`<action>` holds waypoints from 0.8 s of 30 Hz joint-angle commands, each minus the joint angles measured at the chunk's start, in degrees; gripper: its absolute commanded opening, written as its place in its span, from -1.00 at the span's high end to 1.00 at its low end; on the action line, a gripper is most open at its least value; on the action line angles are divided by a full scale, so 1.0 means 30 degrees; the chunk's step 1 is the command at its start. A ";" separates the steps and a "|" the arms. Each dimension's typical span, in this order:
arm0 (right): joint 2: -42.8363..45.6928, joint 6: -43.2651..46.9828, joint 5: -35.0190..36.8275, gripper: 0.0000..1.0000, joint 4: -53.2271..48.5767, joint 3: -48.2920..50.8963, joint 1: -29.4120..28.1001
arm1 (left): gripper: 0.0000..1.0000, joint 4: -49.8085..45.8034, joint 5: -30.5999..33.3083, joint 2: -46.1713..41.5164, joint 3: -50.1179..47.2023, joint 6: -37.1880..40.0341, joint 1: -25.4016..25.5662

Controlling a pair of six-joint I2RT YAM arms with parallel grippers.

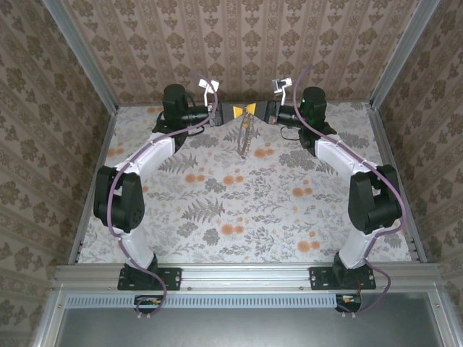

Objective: Put the keys on the keyring

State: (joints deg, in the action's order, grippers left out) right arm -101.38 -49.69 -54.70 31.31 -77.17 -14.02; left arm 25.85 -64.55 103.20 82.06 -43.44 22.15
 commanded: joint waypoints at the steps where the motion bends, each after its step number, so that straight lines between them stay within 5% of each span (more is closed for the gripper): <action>1: 0.0042 -0.0267 -0.0256 1.00 0.1281 -0.0133 0.0074 | 0.32 0.0295 -0.0173 0.0316 0.0802 0.0303 0.0238; 24: -0.0031 -0.0470 -0.0283 1.00 0.1688 0.0179 0.0071 | 0.29 0.0031 0.0160 0.0228 0.0507 0.0656 0.0027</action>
State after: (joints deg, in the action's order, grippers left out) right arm -101.38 -50.09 -54.72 33.04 -76.79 -13.87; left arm 25.67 -63.66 103.28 82.91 -43.00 21.80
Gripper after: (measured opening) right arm 0.065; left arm 0.353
